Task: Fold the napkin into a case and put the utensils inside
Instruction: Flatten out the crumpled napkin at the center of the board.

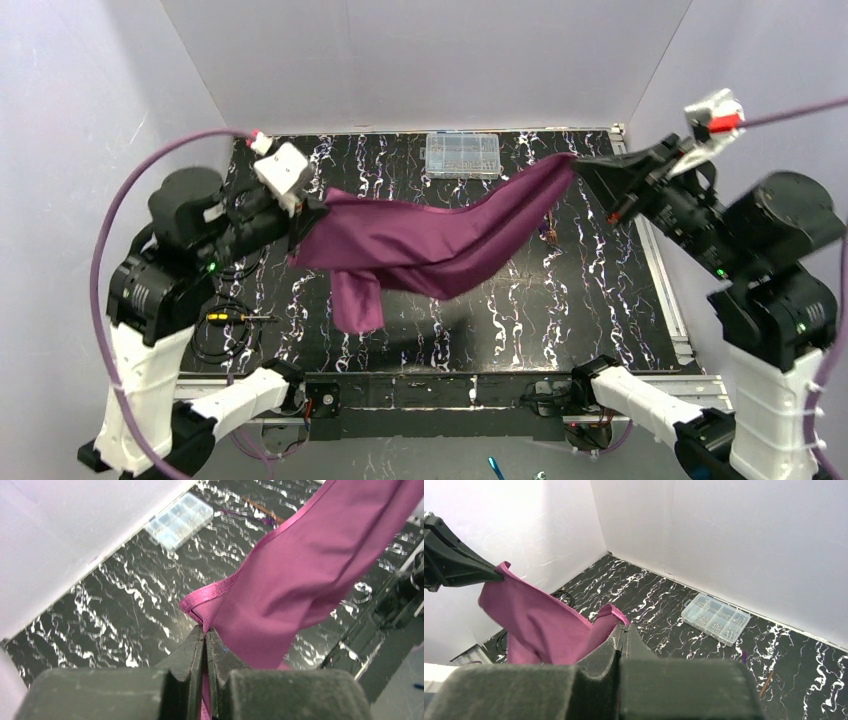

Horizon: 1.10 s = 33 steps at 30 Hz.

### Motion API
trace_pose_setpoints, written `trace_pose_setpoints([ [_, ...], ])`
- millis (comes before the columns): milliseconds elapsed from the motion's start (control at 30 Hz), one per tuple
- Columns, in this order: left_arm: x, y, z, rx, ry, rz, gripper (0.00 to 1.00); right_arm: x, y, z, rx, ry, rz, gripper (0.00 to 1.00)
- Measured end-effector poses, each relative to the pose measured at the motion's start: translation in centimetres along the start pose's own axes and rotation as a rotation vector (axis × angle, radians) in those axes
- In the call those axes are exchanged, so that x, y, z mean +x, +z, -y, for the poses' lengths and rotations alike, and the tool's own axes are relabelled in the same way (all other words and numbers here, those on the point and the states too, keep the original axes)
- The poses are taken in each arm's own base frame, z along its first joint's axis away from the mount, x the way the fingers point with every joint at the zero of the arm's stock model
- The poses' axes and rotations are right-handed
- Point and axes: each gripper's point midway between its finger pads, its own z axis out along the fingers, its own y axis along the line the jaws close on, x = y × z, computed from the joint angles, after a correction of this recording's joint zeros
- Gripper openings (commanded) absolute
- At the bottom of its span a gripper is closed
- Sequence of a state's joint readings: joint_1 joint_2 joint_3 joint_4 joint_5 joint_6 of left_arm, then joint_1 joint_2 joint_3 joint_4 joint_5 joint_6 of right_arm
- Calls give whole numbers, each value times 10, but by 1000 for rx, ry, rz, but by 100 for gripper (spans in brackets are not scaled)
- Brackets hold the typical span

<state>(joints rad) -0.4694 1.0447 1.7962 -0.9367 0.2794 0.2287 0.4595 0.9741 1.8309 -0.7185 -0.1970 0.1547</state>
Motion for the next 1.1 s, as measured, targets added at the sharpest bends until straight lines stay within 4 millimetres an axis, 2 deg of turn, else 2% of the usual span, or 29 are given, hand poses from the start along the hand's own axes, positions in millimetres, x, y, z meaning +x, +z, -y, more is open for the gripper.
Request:
trace_pose_setpoints([
  [67,16,-12,4,-12,1,-16,0,-2,-14,-3,1,-5,17,1],
  [133,38,-14,7,-20,-5,-53,0,4,-20,-2,12,-4,17,1],
  [233,88,7,8,-15,-38,-182,0,31,-1,13,55,10,-38,1],
  [300,128,35,4,-14,-63,-299,0,65,28,32,99,25,-118,1],
  [367,167,65,-4,-23,-76,-417,0,108,66,55,143,37,-218,1],
  [400,190,86,-11,-37,-74,-483,7,129,83,66,166,38,-261,1],
  [433,203,98,-17,-51,-71,-520,17,148,96,76,186,39,-299,1],
  [467,215,110,-25,-68,-61,-552,27,179,116,91,216,40,-359,1],
  [500,227,124,-35,-89,-50,-583,38,204,128,101,239,42,-408,1],
  [600,249,157,-71,-172,-14,-639,58,286,155,134,318,34,-566,1],
  [633,252,168,-86,-209,-6,-652,61,304,158,141,336,30,-597,1],
  [667,253,175,-97,-232,1,-660,70,320,161,149,360,22,-627,1],
  [700,251,184,-111,-260,6,-662,84,332,164,155,378,13,-647,1],
  [800,234,199,-144,-325,38,-631,88,346,179,172,426,-23,-655,3],
  [867,217,197,-154,-332,59,-598,86,346,191,181,451,-38,-647,23],
  [933,204,194,-146,-260,88,-565,84,337,210,190,475,-55,-622,46],
  [1000,202,182,-120,-109,138,-552,84,328,224,194,495,-66,-595,76],
  [1033,208,171,-102,-25,167,-555,84,323,228,196,512,-74,-583,87],
  [1100,239,140,-61,150,220,-604,84,321,224,195,547,-95,-588,98],
])
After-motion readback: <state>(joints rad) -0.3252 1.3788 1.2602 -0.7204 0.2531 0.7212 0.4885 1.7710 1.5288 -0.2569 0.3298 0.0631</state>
